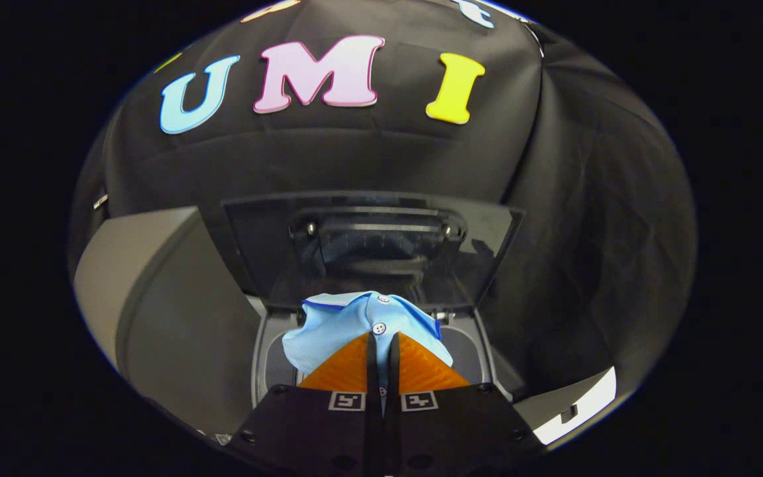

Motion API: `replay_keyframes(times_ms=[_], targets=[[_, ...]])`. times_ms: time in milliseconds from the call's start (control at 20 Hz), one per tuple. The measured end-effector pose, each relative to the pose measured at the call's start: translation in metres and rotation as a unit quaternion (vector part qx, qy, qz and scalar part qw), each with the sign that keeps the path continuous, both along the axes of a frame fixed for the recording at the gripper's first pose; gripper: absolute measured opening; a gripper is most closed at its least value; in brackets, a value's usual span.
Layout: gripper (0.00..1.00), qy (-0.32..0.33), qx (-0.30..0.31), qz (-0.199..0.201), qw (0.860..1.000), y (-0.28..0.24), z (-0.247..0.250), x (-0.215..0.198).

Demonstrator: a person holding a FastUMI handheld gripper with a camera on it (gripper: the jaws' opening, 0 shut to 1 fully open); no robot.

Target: Put the clothes into the washing machine and then close the washing machine lid.

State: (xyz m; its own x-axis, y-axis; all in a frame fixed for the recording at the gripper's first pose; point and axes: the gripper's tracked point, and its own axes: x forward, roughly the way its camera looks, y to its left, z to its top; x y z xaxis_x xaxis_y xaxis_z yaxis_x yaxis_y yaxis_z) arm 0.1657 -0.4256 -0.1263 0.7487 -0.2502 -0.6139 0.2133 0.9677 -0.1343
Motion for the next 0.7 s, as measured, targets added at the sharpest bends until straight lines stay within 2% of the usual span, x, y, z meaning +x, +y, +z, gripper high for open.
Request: replay_keyframes(times_ms=[150,350,700], targets=[[0.05,0.026,0.005,-0.002,1.000,-0.008,-0.046,-0.002],[0.05,0.061,0.008,-0.012,0.998,-0.021,-0.091,-0.002],[0.05,0.128,0.023,-0.008,0.992,-0.022,-0.162,-0.005]])
